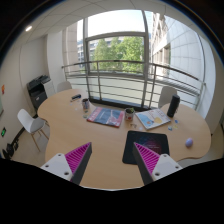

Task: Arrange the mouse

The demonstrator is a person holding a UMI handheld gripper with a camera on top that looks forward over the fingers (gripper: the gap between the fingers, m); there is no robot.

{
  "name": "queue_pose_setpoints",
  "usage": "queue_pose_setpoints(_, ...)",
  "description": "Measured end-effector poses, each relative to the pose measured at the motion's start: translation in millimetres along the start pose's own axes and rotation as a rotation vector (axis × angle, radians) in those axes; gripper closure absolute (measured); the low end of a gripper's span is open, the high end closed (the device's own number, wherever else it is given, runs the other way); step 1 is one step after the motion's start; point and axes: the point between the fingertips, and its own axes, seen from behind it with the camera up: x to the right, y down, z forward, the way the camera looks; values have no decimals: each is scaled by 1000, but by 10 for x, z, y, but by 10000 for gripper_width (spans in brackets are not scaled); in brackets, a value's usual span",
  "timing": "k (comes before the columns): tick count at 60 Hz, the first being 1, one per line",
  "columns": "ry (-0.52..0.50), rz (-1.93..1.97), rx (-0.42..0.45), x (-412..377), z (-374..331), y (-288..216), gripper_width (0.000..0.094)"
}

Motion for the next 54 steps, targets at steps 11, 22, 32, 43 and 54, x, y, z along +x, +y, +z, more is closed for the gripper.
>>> queue_pose_setpoints(11,36,52,-68,467,113,444,93)
queue_pose_setpoints(22,108,128,-135,1835,620,1270,91)
queue_pose_setpoints(32,248,122,-95,3397,1035,1686,86)
queue_pose_setpoints(43,346,143,-60,4806,1417,1845,91)
queue_pose_setpoints(54,360,220,-57,5592,1885,1836,89)
